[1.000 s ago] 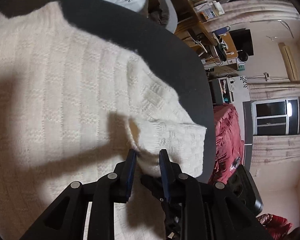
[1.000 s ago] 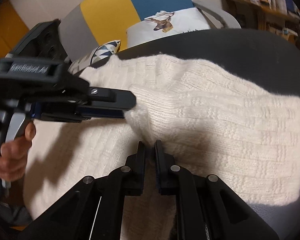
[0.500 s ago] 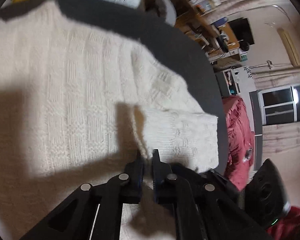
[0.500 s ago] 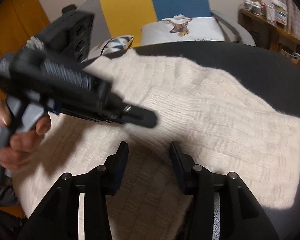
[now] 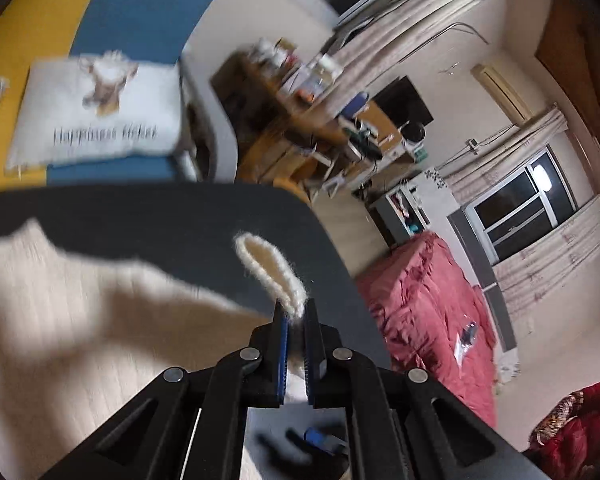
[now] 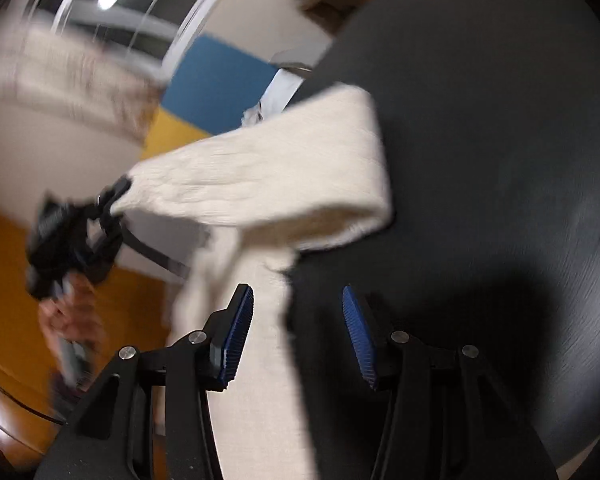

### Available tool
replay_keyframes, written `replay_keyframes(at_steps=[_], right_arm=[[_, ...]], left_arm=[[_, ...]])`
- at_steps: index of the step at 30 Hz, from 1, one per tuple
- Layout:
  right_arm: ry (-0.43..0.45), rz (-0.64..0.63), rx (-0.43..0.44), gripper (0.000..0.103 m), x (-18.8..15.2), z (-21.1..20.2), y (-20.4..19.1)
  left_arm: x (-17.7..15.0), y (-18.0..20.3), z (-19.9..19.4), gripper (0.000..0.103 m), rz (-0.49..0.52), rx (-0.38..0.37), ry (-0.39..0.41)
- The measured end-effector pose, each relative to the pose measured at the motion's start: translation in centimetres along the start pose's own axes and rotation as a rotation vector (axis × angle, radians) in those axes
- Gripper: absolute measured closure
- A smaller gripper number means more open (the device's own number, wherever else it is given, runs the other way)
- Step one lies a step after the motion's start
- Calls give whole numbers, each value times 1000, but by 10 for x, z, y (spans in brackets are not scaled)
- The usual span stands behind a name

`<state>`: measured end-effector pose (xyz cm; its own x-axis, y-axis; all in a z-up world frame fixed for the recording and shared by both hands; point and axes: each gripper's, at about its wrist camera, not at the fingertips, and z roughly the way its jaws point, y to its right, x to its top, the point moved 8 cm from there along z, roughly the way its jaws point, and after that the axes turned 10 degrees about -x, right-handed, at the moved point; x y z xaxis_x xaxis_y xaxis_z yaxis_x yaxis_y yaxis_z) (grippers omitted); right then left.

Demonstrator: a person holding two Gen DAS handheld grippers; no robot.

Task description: Fold clothes

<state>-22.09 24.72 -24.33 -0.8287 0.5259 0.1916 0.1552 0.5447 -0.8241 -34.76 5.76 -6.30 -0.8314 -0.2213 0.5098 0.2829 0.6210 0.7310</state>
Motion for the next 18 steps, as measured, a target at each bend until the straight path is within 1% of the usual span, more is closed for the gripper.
replay_keyframes(at_steps=[1, 2, 4, 5, 7, 9, 12, 14, 16, 18], right_arm=[[11, 68, 63, 30, 3, 0, 1], [22, 136, 126, 21, 6, 0, 2], [43, 271, 252, 18, 12, -1, 6], [48, 314, 294, 17, 15, 0, 5], [37, 318, 313, 17, 16, 11, -7], [18, 315, 327, 16, 15, 25, -22], [-13, 317, 323, 12, 15, 51, -42], [-33, 344, 302, 12, 15, 63, -47], [-47, 369, 294, 11, 16, 79, -54], [-31, 375, 274, 11, 20, 91, -58]], left_arm=[[8, 3, -9, 98, 8, 4, 20], [13, 3, -20, 98, 6, -1, 42], [22, 1, -40, 98, 1, -4, 82], [24, -2, -47, 98, 0, 4, 93], [28, -8, -61, 98, -4, 19, 116], [27, -18, -72, 98, -12, 29, 123], [21, -35, -87, 98, -30, 38, 139], [15, -42, -101, 98, -29, 30, 173], [12, -48, -123, 98, -28, 12, 220], [10, -56, -148, 98, -33, 6, 269]])
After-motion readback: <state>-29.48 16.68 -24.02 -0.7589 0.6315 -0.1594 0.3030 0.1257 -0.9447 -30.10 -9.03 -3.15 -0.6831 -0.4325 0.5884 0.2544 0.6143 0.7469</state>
